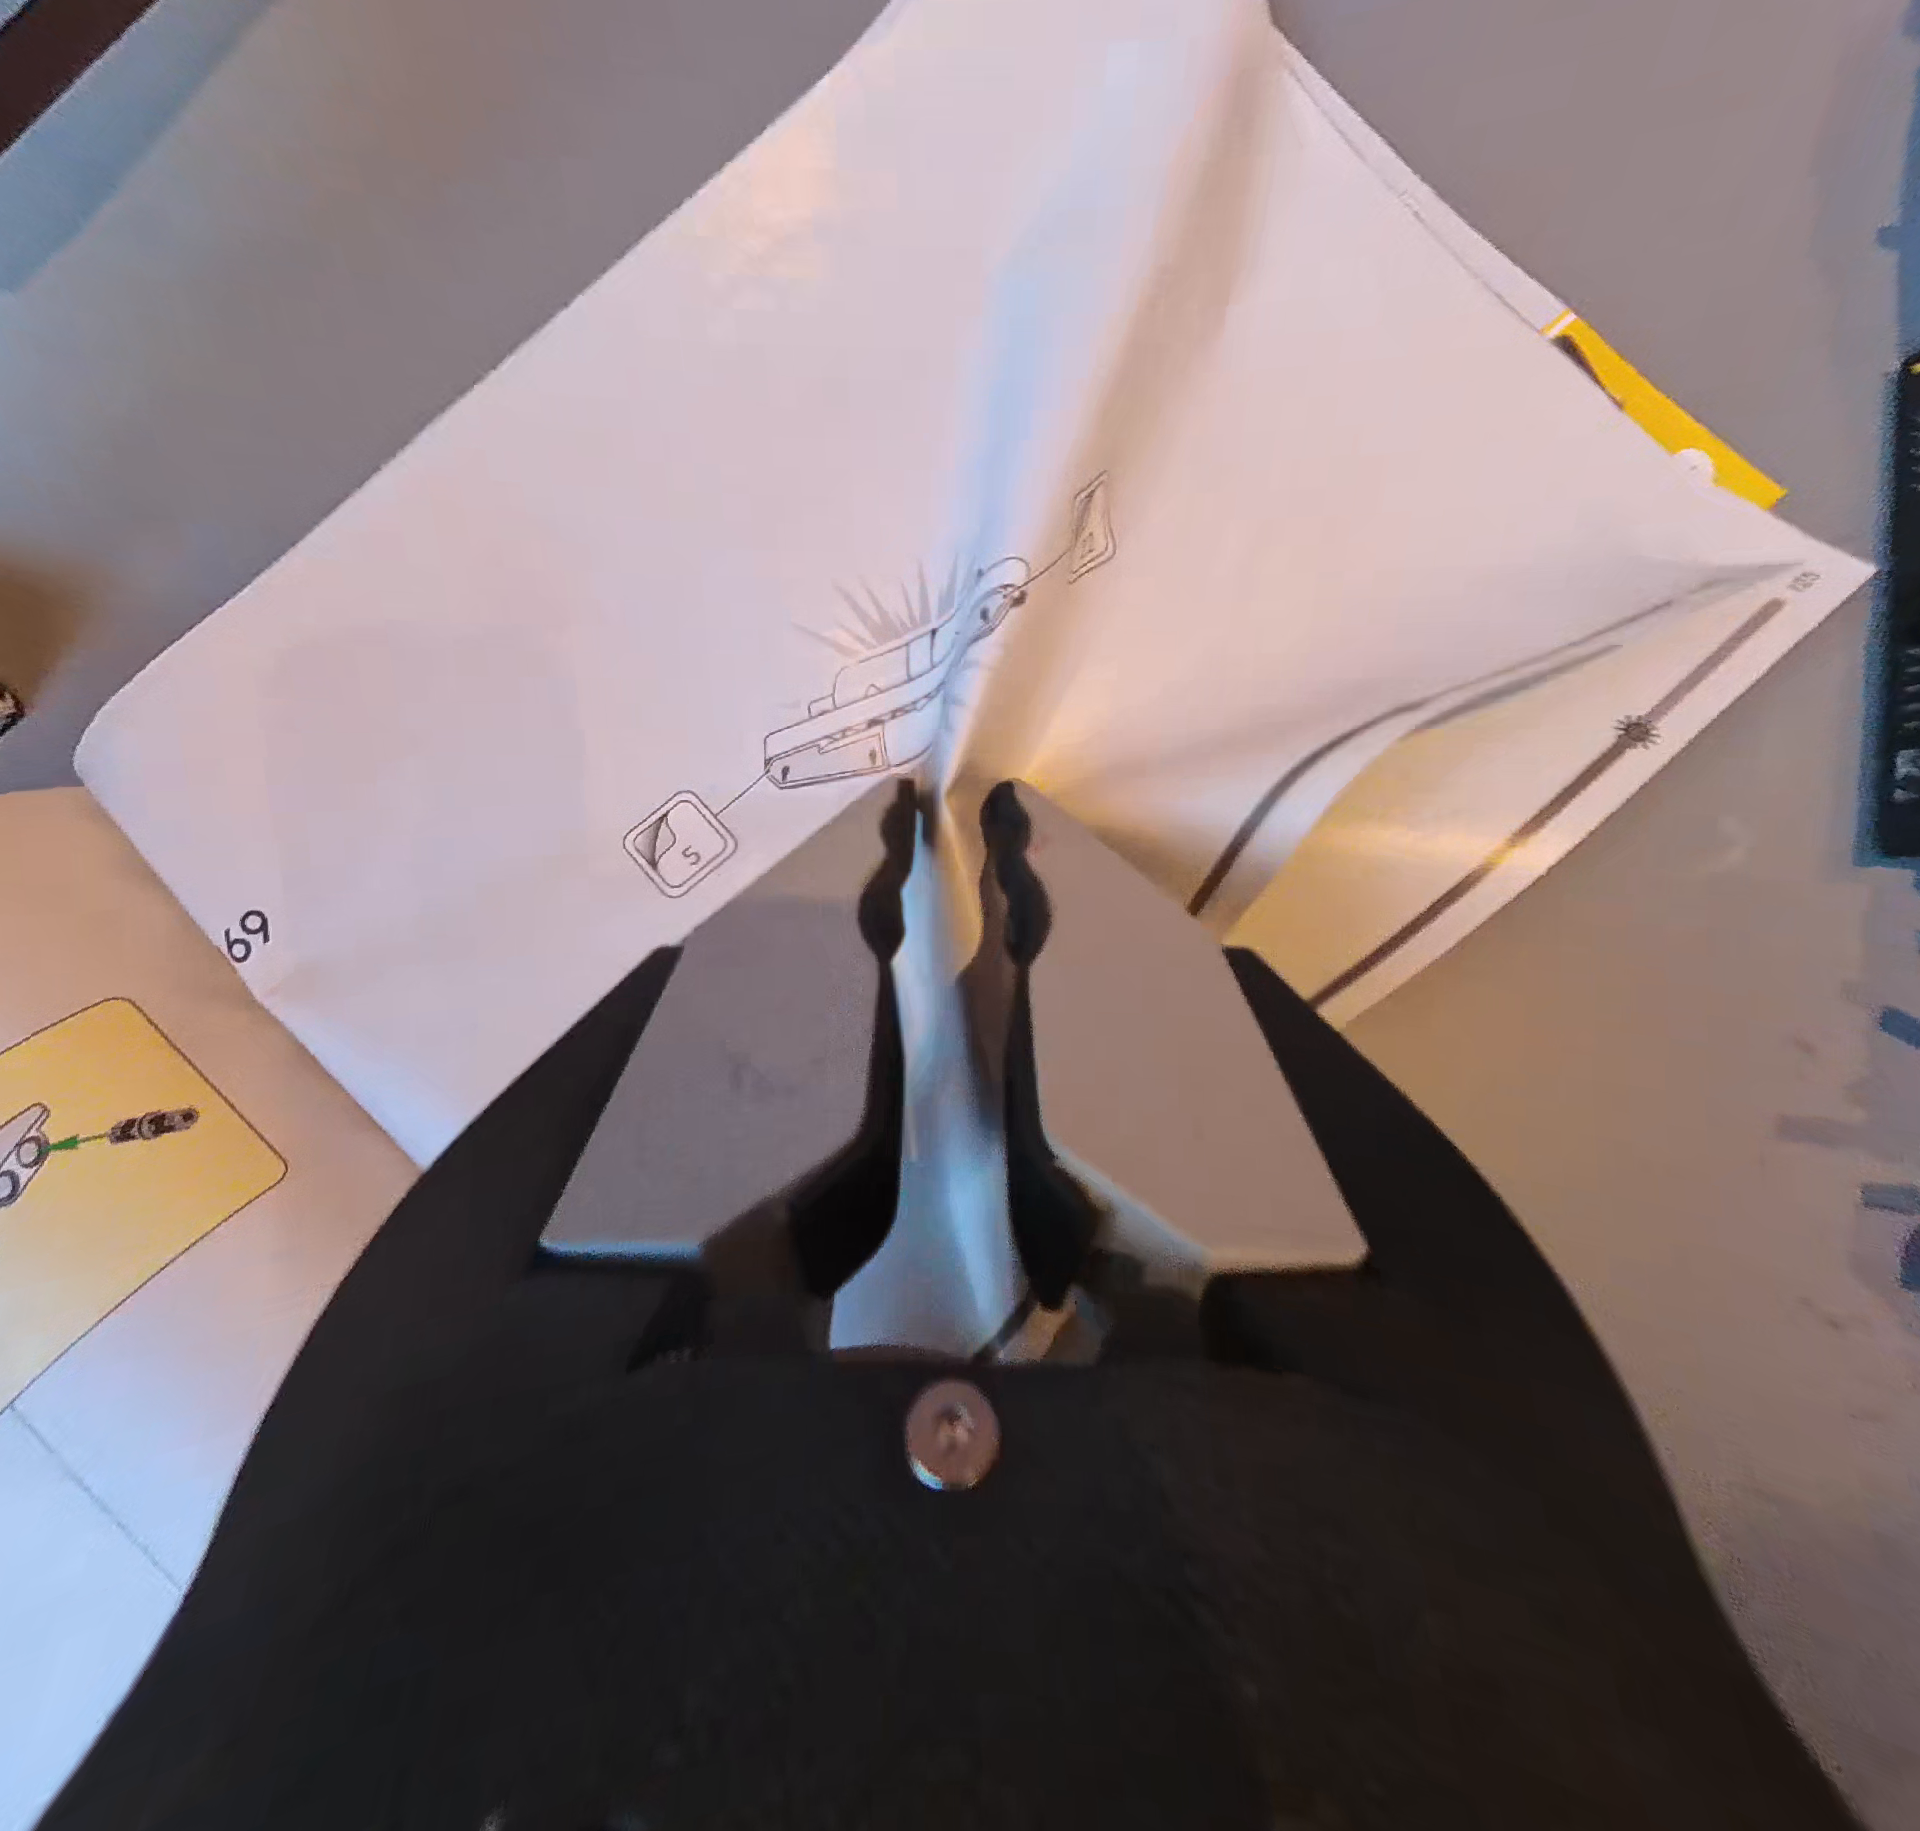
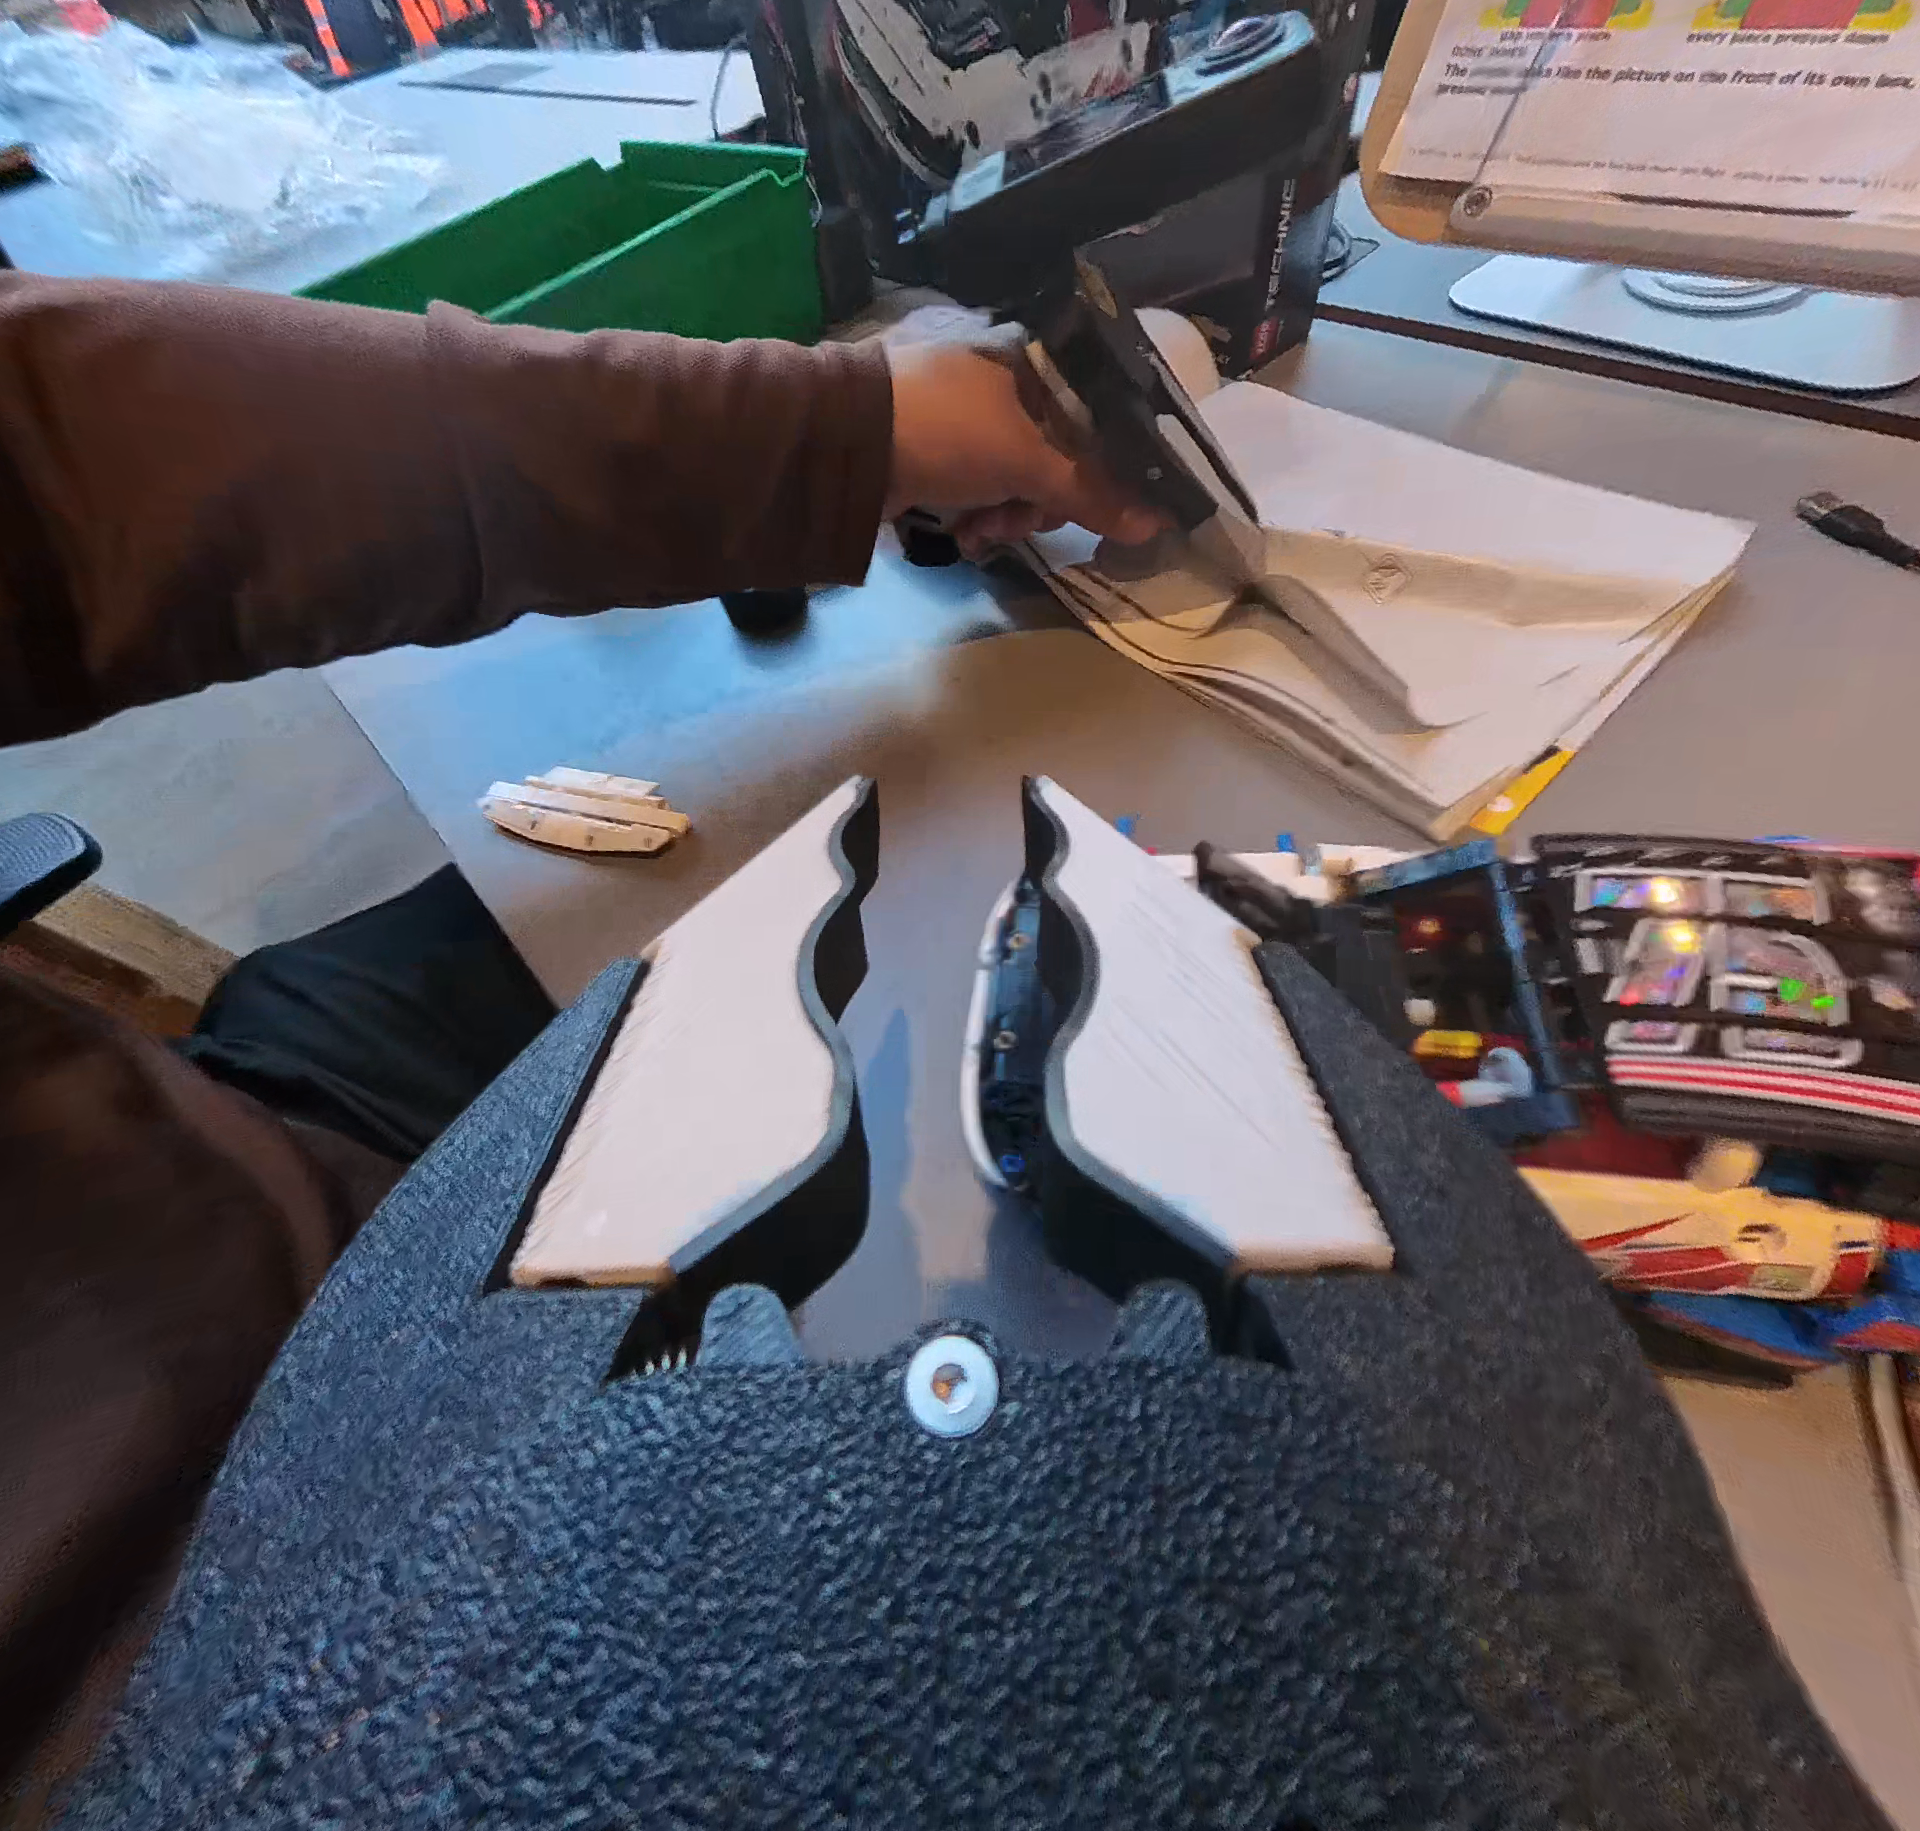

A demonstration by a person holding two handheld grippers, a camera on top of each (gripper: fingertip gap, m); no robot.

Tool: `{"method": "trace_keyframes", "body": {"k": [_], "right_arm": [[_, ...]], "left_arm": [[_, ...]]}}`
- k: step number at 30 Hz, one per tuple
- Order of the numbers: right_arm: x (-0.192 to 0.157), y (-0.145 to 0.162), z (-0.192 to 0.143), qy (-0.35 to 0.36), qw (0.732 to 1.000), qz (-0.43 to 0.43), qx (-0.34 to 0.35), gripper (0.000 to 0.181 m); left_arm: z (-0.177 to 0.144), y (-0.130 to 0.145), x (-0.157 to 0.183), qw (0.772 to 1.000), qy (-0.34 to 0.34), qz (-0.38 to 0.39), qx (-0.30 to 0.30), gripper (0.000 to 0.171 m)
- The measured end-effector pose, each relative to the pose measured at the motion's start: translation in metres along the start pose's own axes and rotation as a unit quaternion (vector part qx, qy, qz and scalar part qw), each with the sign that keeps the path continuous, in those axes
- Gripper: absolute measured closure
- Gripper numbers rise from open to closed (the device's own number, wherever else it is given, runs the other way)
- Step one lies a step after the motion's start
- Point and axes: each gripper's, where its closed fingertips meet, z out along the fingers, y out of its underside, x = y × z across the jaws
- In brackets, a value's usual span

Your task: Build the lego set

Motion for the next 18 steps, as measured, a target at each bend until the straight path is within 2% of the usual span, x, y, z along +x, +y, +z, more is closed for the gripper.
{"method": "trace_keyframes", "body": {"k": [4,7,10,14,15,17,18], "right_arm": [[0.049,-0.012,0.012,0.039,0.995,-0.045,-0.075,0.152],[0.097,-0.018,0.044,0.066,0.980,-0.099,-0.161,0.145],[0.129,-0.006,0.093,0.076,0.950,-0.164,-0.256,0.136],[0.159,0.016,0.145,0.101,0.891,-0.263,-0.355,0.135],[0.165,0.021,0.153,0.105,0.879,-0.276,-0.373,0.140],[0.171,0.027,0.162,0.104,0.860,-0.297,-0.401,0.181],[0.174,0.020,0.163,0.122,0.853,-0.311,-0.400,0.181]], "left_arm": [[0.001,-0.001,-0.003,1.000,0.001,-0.007,-0.005,0.166],[0.000,0.000,-0.004,0.999,0.016,-0.027,0.004,0.168],[0.000,0.000,-0.004,0.999,0.025,-0.038,0.015,0.168],[0.000,0.000,-0.004,0.998,0.033,-0.041,0.020,0.168],[0.000,0.000,-0.003,0.998,0.037,-0.044,0.021,0.168],[-0.002,0.000,0.000,0.997,0.055,-0.053,0.025,0.160],[-0.006,-0.002,0.001,0.996,0.061,-0.055,0.035,0.154]]}}
